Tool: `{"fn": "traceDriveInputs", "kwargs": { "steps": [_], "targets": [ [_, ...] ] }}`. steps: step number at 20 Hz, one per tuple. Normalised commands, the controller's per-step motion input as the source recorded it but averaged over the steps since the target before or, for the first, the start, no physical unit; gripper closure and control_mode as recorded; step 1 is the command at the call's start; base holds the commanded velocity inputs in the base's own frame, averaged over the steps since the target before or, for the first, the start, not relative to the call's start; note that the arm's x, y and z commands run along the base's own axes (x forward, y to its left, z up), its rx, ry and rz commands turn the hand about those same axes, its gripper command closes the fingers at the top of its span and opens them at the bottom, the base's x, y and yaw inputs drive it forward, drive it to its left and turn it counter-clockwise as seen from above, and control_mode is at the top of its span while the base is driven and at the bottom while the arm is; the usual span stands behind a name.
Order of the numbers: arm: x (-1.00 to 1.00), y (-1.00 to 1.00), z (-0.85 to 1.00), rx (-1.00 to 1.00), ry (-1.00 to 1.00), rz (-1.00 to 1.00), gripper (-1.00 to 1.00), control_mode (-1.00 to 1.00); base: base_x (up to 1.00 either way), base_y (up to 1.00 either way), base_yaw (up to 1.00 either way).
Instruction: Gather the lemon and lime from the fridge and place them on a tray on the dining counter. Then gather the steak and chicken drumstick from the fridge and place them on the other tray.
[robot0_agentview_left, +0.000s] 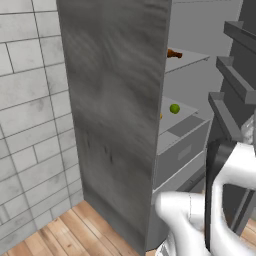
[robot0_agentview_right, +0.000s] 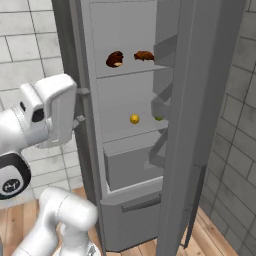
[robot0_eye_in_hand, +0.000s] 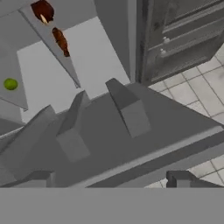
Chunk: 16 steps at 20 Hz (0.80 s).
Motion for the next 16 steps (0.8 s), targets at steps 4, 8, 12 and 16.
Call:
{"fn": "traceDriveInputs", "kwargs": {
  "steps": [4, 8, 12, 16],
  "targets": [
    [0.8, 0.0, 0.0, -0.19, 0.1, -0.25, -1.0, -1.0, 0.0, 0.0, 0.0],
    [0.82, -0.03, 0.0, -0.14, 0.1, -0.18, -1.0, -1.0, 0.0, 0.0, 0.0],
    [0.72, -0.17, -0.06, -0.11, 0.09, -0.14, -1.0, -1.0, 0.0, 0.0, 0.0],
    [0.61, -0.24, -0.09, -0.08, 0.07, -0.13, -1.0, -1.0, 0.0, 0.0, 0.0]
  ]
}}
